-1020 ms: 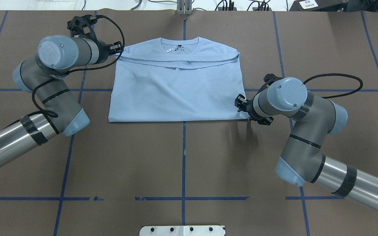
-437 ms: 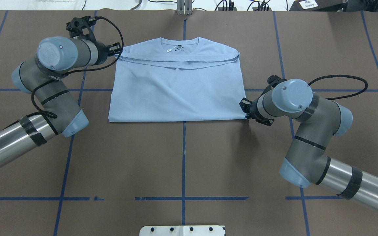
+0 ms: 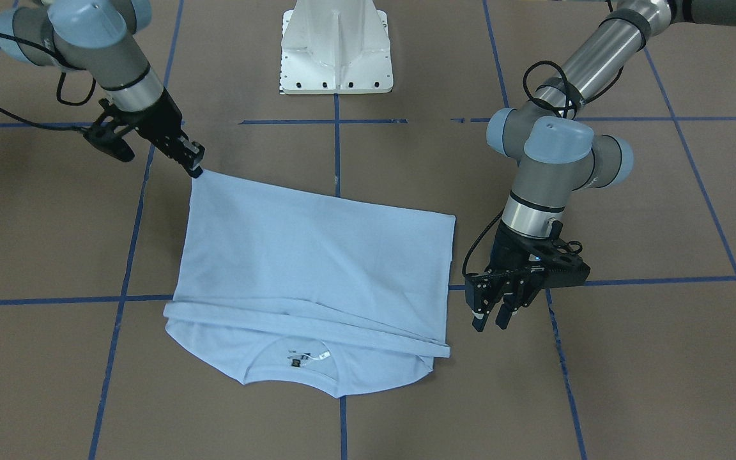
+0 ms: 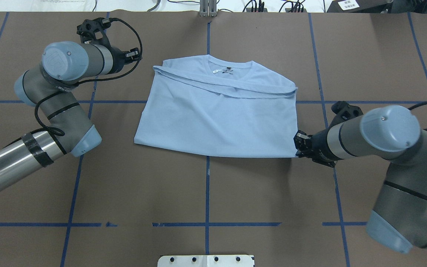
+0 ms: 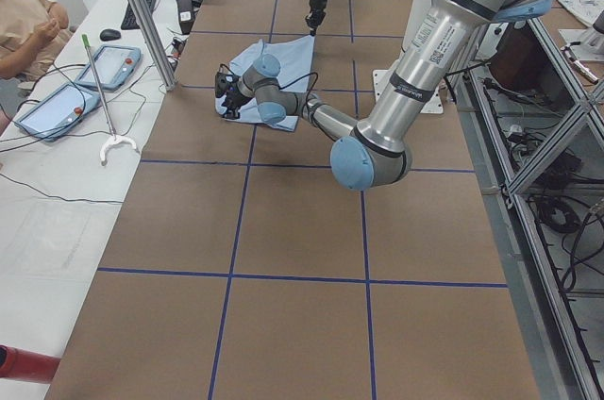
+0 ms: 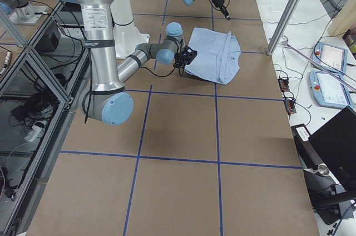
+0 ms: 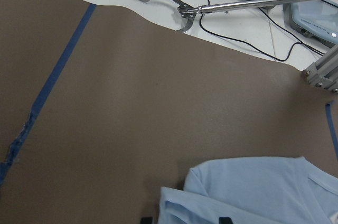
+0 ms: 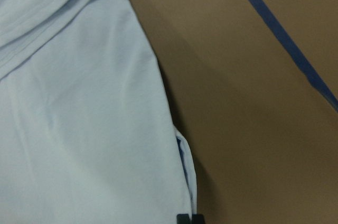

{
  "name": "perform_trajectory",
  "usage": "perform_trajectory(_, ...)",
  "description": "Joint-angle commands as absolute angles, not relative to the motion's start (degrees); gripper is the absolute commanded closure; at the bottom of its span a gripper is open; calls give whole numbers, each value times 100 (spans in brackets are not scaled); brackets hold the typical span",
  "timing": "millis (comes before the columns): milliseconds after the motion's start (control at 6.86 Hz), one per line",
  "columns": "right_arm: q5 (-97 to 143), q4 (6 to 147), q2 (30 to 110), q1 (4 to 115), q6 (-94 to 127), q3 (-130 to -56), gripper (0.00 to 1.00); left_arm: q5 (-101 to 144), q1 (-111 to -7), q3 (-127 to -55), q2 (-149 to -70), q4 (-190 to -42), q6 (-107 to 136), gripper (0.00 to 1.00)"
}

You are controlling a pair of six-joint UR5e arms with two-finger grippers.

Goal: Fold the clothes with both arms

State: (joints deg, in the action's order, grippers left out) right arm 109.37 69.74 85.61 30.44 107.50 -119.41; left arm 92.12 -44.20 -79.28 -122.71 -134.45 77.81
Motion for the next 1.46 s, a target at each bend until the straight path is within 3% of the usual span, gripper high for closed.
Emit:
perform_trajectory(0,11197,6979,9340,1843,11766,-13014,100,9951,-4289,-8706,-11990,-13368,8538,44)
perform_trajectory(146,11197,6979,9543,1202,11769,-13164,100,10202,-4185,-9171,-11797,-13368,8900,38)
perform_trajectory(291,11180,6979,9562,769,11769,-13175,86,10274,-3888,-9689,-11551,-13368,9356,35)
perform_trajectory(437,10866,6979,9623,634,11777,-13131,1,10370,-3580,-9921,-11314,-13368,9682,27)
perform_trajectory(728,10287,6979,9545,956,11777,-13017,0,10362,-2973,-10335,-10960,-13116,10420,27)
perform_trajectory(1166,9774,6961,8572,2282,11629,-11974,0,10222,-2348,-10214,-11048,-12297,10529,30)
perform_trajectory(1311,9773,6952,8561,2346,11515,-11962,0,10213,-2347,-10161,-11065,-12296,10529,33)
